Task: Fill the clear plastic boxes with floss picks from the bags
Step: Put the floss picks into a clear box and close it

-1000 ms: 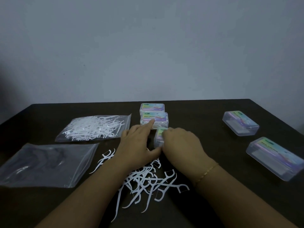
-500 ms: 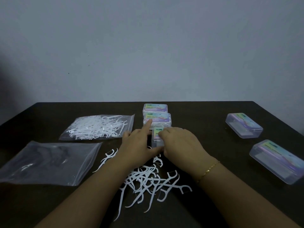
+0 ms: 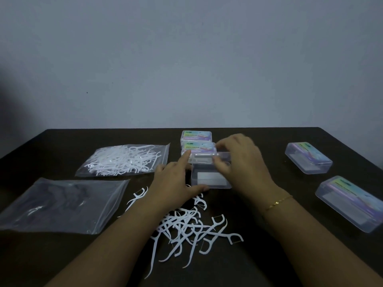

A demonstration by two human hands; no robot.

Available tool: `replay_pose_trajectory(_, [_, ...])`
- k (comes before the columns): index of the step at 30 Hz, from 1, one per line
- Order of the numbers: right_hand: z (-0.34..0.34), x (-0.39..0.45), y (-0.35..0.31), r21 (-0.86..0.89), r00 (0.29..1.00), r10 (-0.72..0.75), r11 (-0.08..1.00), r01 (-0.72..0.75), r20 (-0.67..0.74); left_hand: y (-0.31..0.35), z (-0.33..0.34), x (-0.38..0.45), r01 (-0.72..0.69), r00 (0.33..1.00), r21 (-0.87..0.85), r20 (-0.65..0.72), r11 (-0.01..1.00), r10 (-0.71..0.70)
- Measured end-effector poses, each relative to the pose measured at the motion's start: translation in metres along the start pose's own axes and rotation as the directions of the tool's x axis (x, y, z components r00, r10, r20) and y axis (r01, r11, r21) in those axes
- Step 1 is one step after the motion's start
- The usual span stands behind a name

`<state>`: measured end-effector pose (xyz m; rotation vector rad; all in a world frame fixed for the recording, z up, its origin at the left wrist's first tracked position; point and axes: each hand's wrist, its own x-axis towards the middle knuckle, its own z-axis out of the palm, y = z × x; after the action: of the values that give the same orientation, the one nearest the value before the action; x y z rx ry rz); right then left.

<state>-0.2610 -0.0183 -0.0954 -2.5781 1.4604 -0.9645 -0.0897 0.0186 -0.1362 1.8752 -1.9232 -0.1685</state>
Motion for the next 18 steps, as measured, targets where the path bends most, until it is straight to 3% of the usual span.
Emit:
replay_pose_trajectory(2, [0.003, 0.0, 0.001, 0.057, 0.99, 0.095, 0.994, -0.089, -0.106, 0.001, -0.001, 0.0, 0.003, 1.0, 0.009, 0.0, 1.0, -0.003])
replay_pose_trajectory(4, [0.006, 0.001, 0.002, 0.091, 0.981, 0.151, 0.986, -0.14, -0.126, 0.002, -0.003, 0.0, 0.006, 1.0, 0.018, 0.004, 1.0, -0.006])
replay_pose_trajectory(11, [0.018, 0.001, 0.011, -0.066, 0.968, 0.215, 0.976, -0.208, 0.129, 0.004, -0.005, -0.001, 0.015, 0.999, 0.04, 0.035, 0.999, -0.016])
replay_pose_trajectory(18, [0.01, 0.002, 0.008, -0.062, 0.978, 0.173, 0.984, -0.167, 0.114, 0.005, -0.005, -0.003, 0.015, 0.999, 0.05, 0.032, 0.999, -0.017])
